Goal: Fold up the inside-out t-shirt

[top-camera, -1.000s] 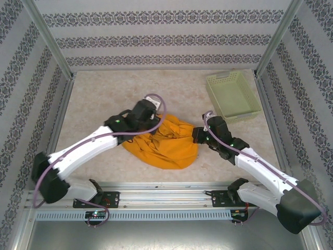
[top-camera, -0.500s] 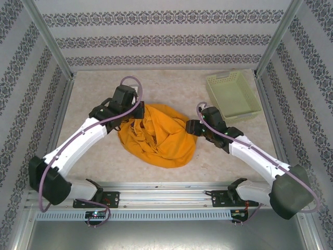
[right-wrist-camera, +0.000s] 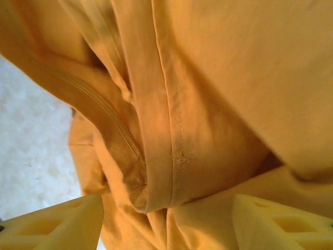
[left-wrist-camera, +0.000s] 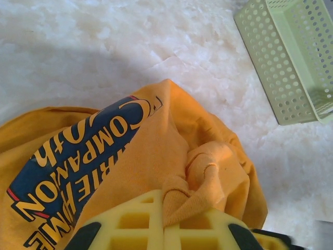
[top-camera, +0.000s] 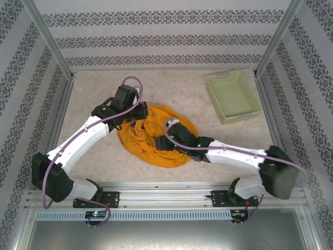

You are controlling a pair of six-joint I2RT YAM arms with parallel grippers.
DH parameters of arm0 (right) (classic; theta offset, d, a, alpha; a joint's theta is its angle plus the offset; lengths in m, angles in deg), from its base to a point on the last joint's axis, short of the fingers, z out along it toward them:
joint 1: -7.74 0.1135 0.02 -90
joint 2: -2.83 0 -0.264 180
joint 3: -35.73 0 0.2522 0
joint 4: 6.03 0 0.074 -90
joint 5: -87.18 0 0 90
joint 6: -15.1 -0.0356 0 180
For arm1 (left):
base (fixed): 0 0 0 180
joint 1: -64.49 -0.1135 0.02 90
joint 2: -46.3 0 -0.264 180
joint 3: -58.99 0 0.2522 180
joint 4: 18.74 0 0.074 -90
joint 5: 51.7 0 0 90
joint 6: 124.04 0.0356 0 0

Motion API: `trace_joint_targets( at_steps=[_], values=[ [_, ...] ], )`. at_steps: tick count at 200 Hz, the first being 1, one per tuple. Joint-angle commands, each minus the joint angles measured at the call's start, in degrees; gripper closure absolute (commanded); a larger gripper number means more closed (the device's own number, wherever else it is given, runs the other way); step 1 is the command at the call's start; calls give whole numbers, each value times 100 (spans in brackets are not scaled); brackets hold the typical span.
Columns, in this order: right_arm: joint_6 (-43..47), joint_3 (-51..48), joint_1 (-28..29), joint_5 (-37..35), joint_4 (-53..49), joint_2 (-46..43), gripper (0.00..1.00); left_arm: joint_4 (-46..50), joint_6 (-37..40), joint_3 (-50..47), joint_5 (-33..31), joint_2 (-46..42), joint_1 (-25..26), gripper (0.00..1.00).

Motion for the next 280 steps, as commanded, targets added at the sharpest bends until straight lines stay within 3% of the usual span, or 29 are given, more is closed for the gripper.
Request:
trace_joint_targets(
  at_steps=[1,35,69,108,144,162,174,193,229,250,280],
  values=[
    [-440,306,29,-269,389,366,34,-183,-158,-23,87,-266,-132,100],
    [-459,674,50,-494,103,864,45,-170,-183,-38,114,-353,-216,100],
    [-289,898,58,-1041,-489,890,73,-105,-241,-17,20,-375,-330,100],
    [419,1308,49,-1585,-1245,223,100,130,-324,378,-179,-393,-712,100],
    [1191,2223,-152,-1768,-1925,-484,100,425,-224,1532,-195,-299,-865,100],
    [1405,2609,-297,-1322,-1997,-652,100,478,-209,2035,-53,-234,-863,100],
    [1299,2685,-255,-1069,-1956,-545,86,472,-258,2173,63,-193,-870,100],
    [1074,2438,-93,-556,-1342,-233,73,292,-431,2115,393,-144,-859,100],
    [581,2281,48,137,-420,426,60,146,-614,2164,717,-215,-640,100],
    [461,2312,74,183,-81,763,53,177,-620,2060,768,-320,-548,100],
    [483,2453,76,101,198,1097,50,136,-654,1700,787,-582,-541,100]
  ],
)
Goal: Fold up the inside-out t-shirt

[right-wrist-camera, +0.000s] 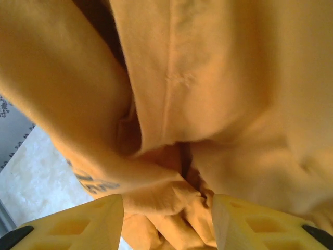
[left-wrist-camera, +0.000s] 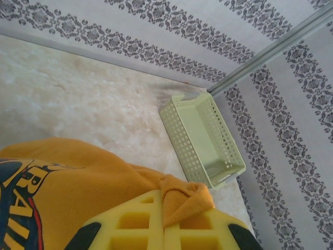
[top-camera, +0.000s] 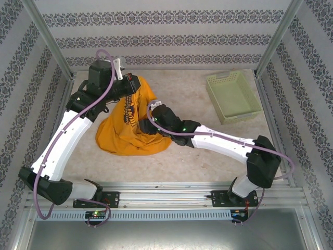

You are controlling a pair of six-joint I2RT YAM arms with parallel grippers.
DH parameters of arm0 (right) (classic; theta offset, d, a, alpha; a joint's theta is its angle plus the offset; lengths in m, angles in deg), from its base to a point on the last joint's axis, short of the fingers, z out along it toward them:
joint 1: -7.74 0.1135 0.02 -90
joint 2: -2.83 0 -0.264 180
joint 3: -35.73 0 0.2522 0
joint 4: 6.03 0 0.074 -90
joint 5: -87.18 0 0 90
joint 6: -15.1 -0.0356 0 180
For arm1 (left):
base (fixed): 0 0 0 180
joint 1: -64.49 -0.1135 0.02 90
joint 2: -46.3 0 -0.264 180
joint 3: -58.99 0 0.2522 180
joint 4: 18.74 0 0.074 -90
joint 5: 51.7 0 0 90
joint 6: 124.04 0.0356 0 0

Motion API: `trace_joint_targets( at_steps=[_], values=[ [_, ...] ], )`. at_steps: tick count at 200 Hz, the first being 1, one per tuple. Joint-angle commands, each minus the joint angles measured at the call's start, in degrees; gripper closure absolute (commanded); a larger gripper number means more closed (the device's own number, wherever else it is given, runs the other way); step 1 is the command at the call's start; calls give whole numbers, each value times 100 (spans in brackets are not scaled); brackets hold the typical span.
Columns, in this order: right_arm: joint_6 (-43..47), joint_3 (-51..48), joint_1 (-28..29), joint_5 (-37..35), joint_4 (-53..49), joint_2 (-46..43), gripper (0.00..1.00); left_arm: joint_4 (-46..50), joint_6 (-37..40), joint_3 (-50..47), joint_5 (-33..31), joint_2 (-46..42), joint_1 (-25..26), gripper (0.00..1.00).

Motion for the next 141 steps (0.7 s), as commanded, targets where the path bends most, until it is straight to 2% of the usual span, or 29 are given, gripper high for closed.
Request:
trace_joint_targets(
  at_steps=[1,69,108,141],
  values=[
    [-113,152,28,55,620,109,50,-208,-121,-253,138,-351,51,100],
    [-140,354,-119,-409,726,644,48,-350,-274,-708,292,-702,50,100],
    [-122,470,-166,-715,429,894,63,-192,-149,-570,25,-687,46,100],
    [2,372,-161,-874,184,762,90,-12,90,-364,-737,-551,27,100]
  ],
)
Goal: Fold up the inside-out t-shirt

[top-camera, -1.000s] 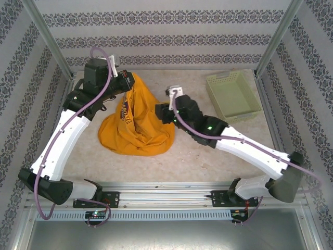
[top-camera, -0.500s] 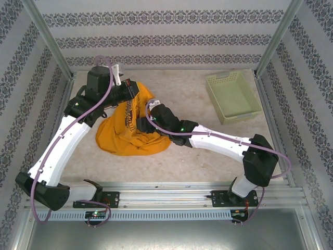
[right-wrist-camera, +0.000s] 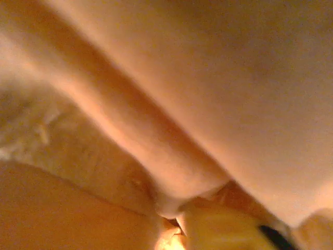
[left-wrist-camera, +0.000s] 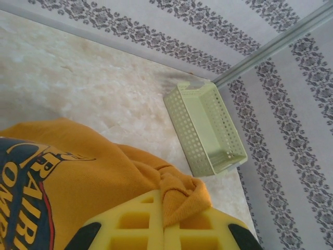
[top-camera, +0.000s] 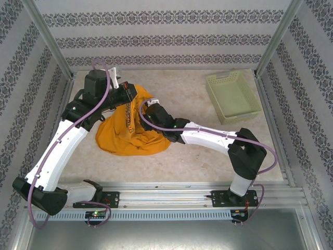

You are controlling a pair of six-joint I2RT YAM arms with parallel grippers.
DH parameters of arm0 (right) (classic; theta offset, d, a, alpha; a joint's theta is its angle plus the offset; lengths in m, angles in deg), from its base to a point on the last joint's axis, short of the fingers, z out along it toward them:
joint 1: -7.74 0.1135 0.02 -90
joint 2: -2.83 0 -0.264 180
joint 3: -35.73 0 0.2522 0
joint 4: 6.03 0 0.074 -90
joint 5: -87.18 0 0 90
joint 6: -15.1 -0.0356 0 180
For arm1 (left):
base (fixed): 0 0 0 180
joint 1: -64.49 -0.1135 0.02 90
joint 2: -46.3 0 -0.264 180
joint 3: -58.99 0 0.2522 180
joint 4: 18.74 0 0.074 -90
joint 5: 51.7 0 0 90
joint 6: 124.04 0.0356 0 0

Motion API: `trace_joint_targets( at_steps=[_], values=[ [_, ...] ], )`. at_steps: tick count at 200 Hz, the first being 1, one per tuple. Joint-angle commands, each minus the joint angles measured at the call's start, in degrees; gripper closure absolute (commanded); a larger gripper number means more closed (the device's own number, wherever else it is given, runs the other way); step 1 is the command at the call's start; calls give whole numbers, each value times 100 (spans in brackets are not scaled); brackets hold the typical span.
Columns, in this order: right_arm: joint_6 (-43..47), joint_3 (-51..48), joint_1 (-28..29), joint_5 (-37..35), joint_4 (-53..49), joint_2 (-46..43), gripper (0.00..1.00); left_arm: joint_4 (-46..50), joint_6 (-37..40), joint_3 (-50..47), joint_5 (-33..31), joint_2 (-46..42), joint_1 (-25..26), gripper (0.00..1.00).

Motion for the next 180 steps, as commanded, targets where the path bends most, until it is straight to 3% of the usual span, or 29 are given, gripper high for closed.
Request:
trace_joint_targets(
  at_steps=[1,18,50,71,100,130,154,180],
  values=[
    [99,73,-10,-333,-219,-120,90,-20,211,296,-659,35,27,100],
    [367,78,-68,-650,-573,-529,100,154,409,556,-1181,219,-82,100],
    [1277,938,-460,-842,-1660,-1598,100,743,887,1877,-1749,601,-429,100],
    [1738,1736,-557,-659,-2116,-2211,100,581,960,2297,-1710,419,-456,100],
    [1775,1994,-600,-199,-2285,-2835,100,-10,646,1722,-1107,-15,-449,100],
    [1484,1208,-873,107,-2155,-3099,100,-87,521,703,-1072,-49,-448,100],
    [1013,563,-1337,940,-1954,-2804,100,176,502,94,-1111,350,-458,100],
    [916,422,-1384,1427,-1806,-1962,100,370,585,-354,-1226,908,-525,100]
  ],
)
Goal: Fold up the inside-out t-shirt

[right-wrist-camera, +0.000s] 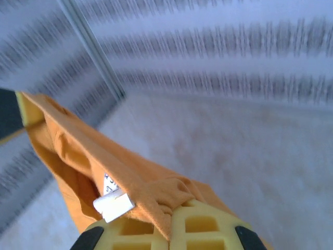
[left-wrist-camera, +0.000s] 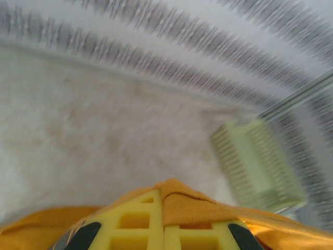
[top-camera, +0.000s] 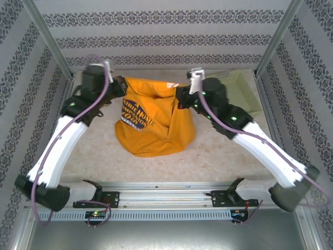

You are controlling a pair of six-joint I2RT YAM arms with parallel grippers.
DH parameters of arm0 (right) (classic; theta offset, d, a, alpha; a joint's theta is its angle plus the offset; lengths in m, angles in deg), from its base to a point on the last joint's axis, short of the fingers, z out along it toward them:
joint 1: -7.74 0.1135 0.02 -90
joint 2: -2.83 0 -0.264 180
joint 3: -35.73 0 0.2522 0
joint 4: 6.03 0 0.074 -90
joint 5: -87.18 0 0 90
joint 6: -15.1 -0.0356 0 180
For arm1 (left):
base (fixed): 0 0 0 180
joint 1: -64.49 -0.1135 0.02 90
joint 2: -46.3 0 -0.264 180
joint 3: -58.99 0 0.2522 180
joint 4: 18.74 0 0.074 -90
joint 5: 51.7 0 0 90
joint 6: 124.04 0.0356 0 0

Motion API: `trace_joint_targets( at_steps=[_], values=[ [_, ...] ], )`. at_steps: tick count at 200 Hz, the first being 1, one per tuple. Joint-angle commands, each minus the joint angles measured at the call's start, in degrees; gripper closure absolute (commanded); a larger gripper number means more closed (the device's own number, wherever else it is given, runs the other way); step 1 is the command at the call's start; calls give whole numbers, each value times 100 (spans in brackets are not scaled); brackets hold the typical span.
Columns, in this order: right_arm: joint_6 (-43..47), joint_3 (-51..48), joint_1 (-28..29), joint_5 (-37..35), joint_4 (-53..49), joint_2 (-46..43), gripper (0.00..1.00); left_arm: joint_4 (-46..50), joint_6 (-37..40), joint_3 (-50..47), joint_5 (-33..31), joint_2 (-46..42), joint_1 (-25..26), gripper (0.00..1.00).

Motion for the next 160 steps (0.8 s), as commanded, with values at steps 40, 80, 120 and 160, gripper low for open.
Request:
trace_joint_targets(
  at_steps=[40,80,120,160],
  values=[
    [-355,513,-49,1018,-58,2004,100,523,24,-750,-361,889,-357,54],
    [-601,794,49,1421,134,2383,100,-675,377,-2012,217,-455,109,23],
    [-785,785,195,1573,310,2273,100,-2518,844,-3485,1042,-1380,841,18],
    [-938,731,321,1633,456,2071,100,-3109,997,-3688,1242,-972,1216,18]
  ],
)
